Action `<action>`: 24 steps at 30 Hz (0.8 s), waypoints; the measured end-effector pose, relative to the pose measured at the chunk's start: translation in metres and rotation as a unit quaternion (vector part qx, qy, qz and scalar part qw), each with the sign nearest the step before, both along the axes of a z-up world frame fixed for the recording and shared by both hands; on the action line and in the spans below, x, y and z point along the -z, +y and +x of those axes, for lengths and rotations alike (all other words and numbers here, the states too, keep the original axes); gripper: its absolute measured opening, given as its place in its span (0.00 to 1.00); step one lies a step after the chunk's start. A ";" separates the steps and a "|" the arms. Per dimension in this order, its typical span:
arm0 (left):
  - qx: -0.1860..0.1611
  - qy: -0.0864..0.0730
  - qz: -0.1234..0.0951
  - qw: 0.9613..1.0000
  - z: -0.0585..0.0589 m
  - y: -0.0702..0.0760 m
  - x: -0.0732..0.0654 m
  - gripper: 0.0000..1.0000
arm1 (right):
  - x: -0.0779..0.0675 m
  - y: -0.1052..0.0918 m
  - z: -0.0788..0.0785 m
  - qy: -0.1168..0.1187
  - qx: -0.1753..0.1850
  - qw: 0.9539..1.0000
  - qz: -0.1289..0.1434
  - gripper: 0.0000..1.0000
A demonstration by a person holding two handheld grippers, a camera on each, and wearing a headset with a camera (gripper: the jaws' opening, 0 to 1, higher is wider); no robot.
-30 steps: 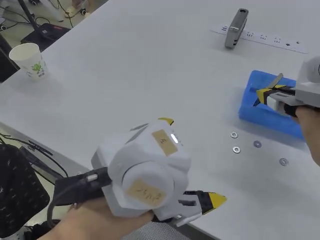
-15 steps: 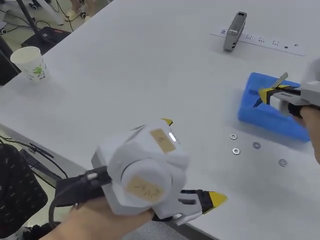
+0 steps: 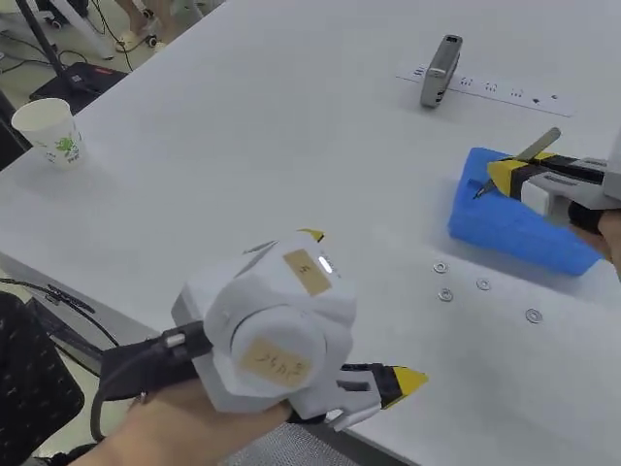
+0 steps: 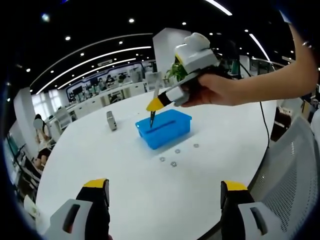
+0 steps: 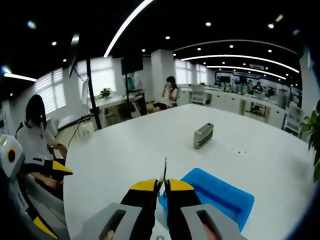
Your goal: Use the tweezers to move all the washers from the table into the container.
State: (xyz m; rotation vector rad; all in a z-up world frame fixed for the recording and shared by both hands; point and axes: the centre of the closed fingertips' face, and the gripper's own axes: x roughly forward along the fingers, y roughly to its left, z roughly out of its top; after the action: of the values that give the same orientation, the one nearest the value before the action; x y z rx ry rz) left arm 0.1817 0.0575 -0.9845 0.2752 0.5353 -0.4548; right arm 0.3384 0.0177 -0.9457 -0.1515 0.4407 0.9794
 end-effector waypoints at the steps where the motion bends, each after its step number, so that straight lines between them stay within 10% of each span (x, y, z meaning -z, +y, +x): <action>1: 0.000 0.000 0.001 1.000 0.000 0.000 0.000 0.94 | 0.000 0.001 -0.002 0.001 -0.002 1.000 0.000 0.03; 24: -0.003 -0.008 0.014 1.000 0.002 0.002 0.000 0.94 | 0.065 0.008 -0.028 0.035 -0.050 0.996 -0.072 0.04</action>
State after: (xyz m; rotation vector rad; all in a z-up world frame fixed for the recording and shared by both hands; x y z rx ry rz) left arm 0.1833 0.0592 -0.9843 0.3033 0.5264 -0.4395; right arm 0.3100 0.0259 -1.0105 -0.2711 0.5723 1.0537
